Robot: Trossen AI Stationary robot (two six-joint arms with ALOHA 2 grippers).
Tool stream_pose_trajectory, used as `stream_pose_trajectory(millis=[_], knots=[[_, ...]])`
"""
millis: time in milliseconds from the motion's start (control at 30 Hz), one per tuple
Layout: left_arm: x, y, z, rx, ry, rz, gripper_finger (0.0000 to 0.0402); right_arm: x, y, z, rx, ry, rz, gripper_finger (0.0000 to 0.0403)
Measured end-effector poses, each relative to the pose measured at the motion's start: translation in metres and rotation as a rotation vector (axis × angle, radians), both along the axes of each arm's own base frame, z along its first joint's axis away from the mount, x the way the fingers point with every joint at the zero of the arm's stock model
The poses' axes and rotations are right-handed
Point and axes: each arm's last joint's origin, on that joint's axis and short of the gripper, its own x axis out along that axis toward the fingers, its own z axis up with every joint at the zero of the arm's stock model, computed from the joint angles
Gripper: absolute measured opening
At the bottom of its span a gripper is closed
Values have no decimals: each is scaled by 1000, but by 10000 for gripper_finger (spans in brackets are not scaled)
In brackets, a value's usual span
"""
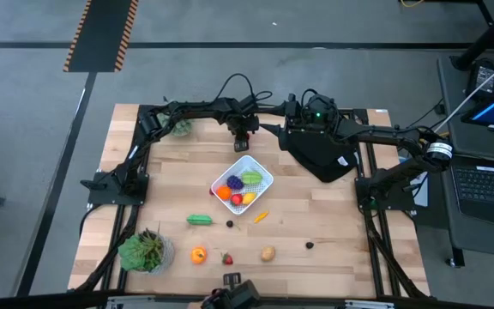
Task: Pick and placing Produce into tupperware
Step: Put the peach into the white bin
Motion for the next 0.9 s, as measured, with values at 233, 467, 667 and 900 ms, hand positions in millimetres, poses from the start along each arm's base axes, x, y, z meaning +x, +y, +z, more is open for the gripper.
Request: stream_pose_trajectory(millis=[233, 467, 667, 900], knots=[[-4, 2, 11, 2, -11, 10, 60, 0, 0, 0, 0, -1, 0, 259], [-16, 4, 52, 21, -98, 29, 54, 0, 0, 0, -3, 1, 0, 259], [-34, 8, 96, -26, -245, 38, 55, 0, -1, 0, -6, -2, -1, 259], [-62, 13, 142, -62, -391, 40, 50, -3, -5, 1, 1, -5, -2, 259]])
